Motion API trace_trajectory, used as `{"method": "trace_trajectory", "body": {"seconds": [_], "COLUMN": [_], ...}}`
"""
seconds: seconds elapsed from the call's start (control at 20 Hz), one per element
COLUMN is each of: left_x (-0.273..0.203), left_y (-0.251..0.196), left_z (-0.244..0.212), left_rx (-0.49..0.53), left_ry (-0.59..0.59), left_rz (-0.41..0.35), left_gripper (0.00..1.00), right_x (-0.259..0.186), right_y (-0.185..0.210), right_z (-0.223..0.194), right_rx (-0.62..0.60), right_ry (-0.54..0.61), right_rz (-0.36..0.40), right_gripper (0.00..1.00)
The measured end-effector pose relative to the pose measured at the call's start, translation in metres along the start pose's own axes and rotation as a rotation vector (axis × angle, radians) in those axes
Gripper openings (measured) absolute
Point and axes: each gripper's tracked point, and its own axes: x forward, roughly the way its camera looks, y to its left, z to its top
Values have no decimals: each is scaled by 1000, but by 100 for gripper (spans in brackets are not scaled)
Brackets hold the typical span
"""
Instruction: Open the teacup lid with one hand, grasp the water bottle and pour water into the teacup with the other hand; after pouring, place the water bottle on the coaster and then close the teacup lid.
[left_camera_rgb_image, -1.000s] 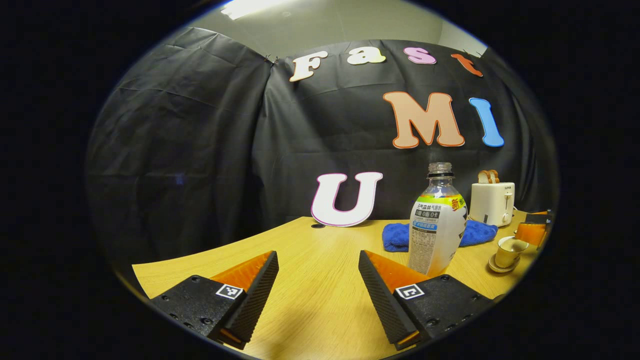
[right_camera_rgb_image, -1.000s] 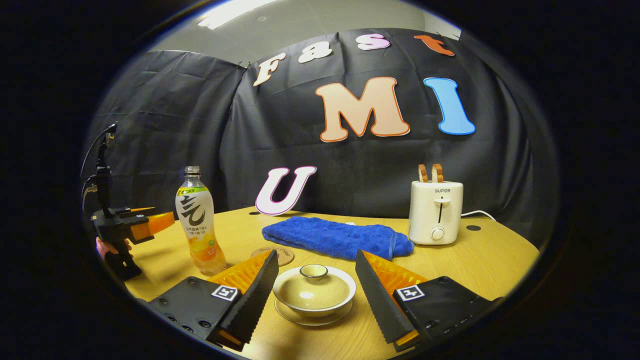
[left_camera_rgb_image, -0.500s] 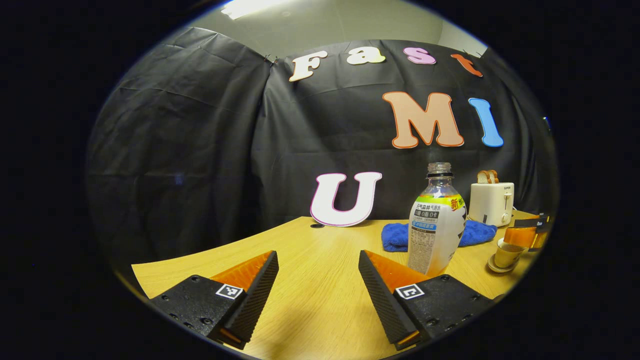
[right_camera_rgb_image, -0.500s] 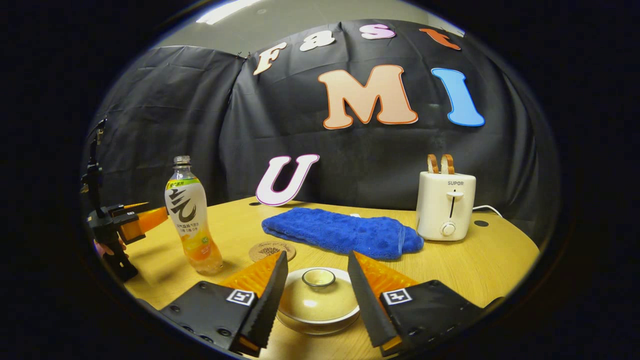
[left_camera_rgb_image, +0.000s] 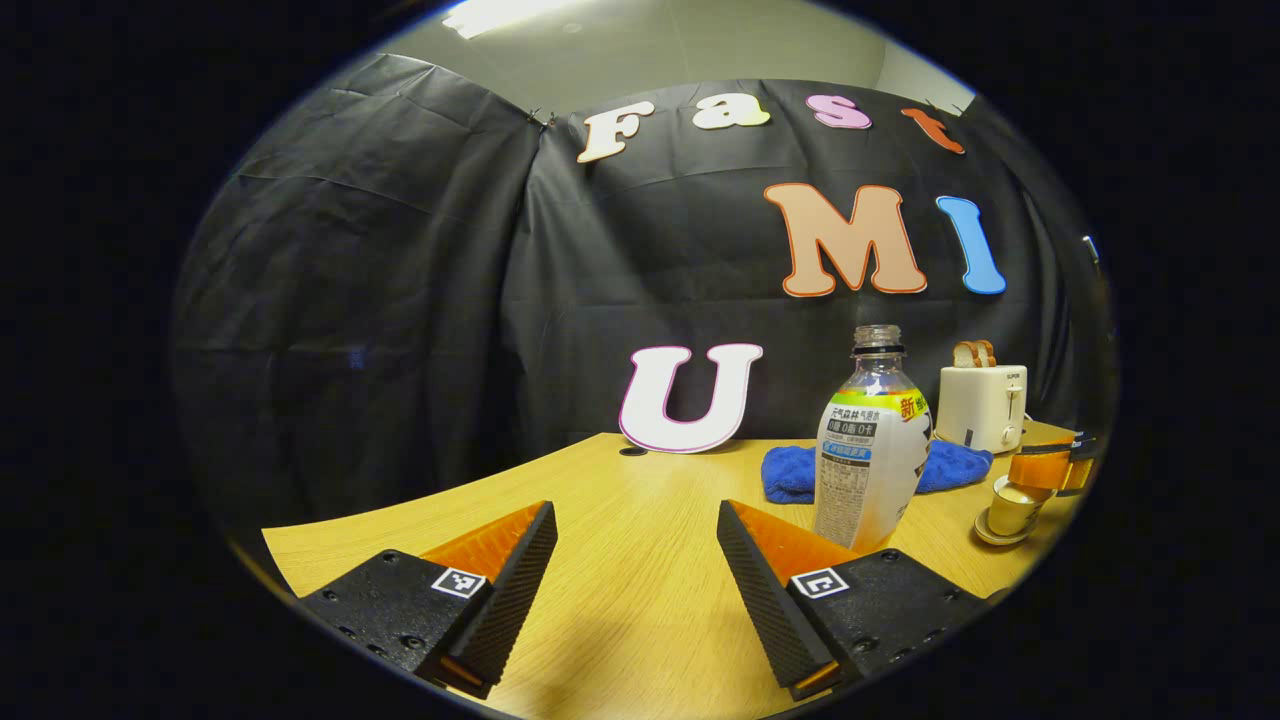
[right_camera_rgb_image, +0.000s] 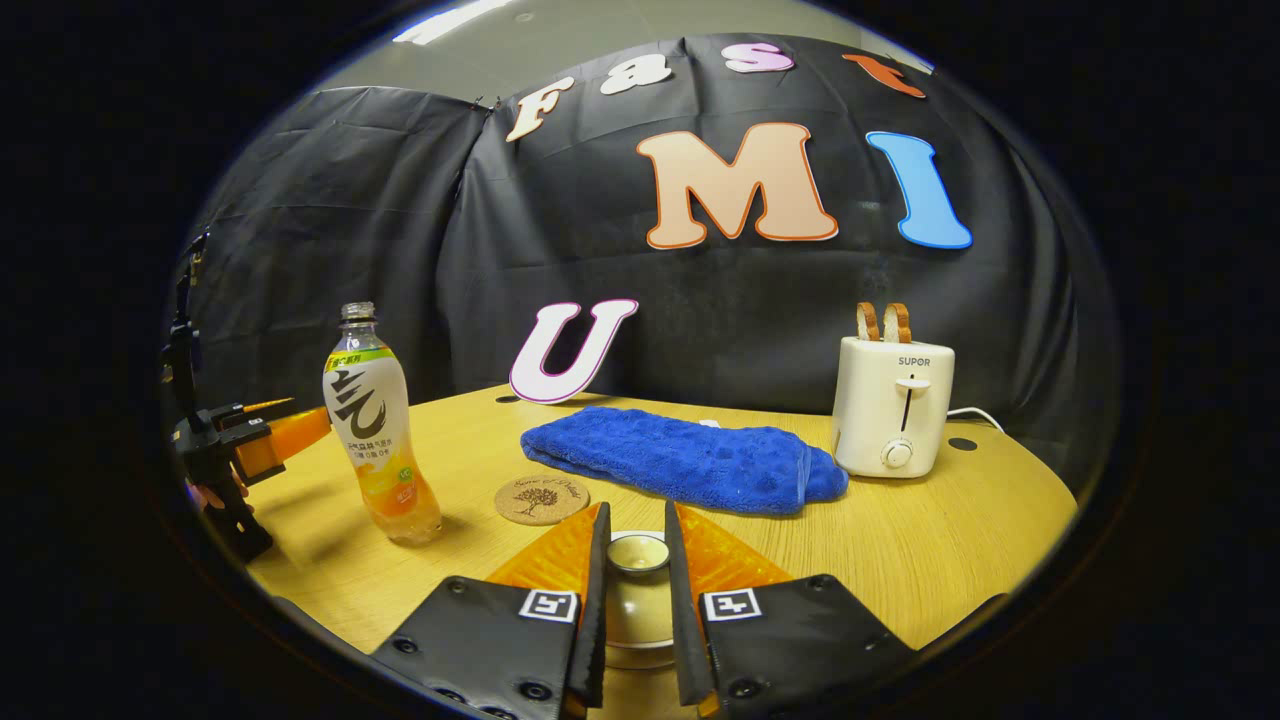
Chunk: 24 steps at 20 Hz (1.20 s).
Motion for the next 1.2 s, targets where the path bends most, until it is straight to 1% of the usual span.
{"method": "trace_trajectory", "body": {"seconds": [0.15, 0.3, 0.5, 0.75, 0.85, 1.15, 1.2], "left_x": [0, 0, -2, -8, -12, -28, -30], "left_y": [0, -1, -11, -19, -29, -71, -77], "left_z": [0, 0, 0, 1, 1, 2, 3], "left_rx": [0, -1, -1, -3, -3, -3, -4], "left_ry": [0, -1, -3, -5, -5, -11, -11], "left_rz": [0, -6, -54, -118, -169, -401, -434], "left_gripper": [94, 94, 94, 94, 94, 94, 95], "right_x": [-2, -9, -20, -34, -42, -56, -56], "right_y": [4, 2, -4, -15, -19, -37, -36], "right_z": [3, 11, 21, 22, 22, 22, 21], "right_rx": [-8, -8, 16, 16, 17, 23, 22], "right_ry": [-12, -66, -142, -158, -161, -166, -167], "right_rz": [12, 13, -6, -38, -50, -121, -121], "right_gripper": [31, 31, 31, 31, 31, 31, 31]}}
